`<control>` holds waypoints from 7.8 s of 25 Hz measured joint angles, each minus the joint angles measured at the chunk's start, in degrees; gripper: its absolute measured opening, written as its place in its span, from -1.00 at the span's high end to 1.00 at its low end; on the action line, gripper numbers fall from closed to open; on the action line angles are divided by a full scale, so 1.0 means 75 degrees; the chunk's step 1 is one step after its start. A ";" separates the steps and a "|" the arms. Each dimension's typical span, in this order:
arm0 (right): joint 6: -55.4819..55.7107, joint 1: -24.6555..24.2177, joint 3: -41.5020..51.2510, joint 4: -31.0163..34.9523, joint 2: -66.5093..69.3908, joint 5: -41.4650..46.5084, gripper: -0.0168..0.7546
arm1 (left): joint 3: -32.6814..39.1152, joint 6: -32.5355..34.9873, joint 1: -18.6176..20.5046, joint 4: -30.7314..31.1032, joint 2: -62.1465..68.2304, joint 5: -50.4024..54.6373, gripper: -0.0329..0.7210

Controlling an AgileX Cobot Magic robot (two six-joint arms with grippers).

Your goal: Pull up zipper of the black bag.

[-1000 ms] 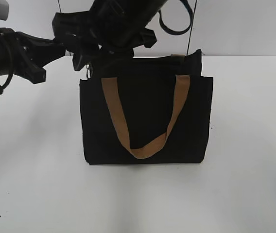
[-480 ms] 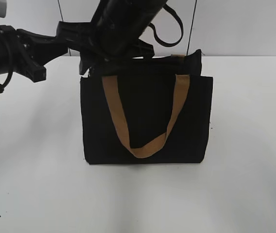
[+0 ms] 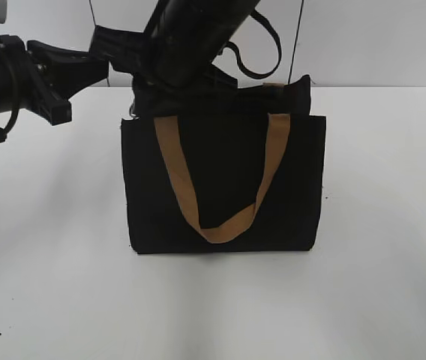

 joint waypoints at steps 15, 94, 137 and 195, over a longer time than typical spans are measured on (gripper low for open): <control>-0.0489 0.0000 0.0000 0.0348 -0.0299 0.0305 0.97 | 0.0000 -0.0009 0.0000 0.0018 0.0000 0.0413 0.82; -0.4683 -0.2451 0.0000 -0.0763 -0.1665 0.3193 -0.38 | 0.0414 -0.8316 -0.0048 0.4687 -0.0308 0.3485 -0.31; -0.4707 -0.2444 0.6460 -0.0966 -1.0945 0.3219 -0.38 | 0.1029 -0.4537 -0.1799 0.1120 -0.1459 0.8508 -0.16; -0.5269 -0.4167 0.9438 -0.0708 -1.3365 0.2348 -0.54 | 0.1772 0.4152 -0.1316 -0.7762 -1.1011 1.4616 -0.31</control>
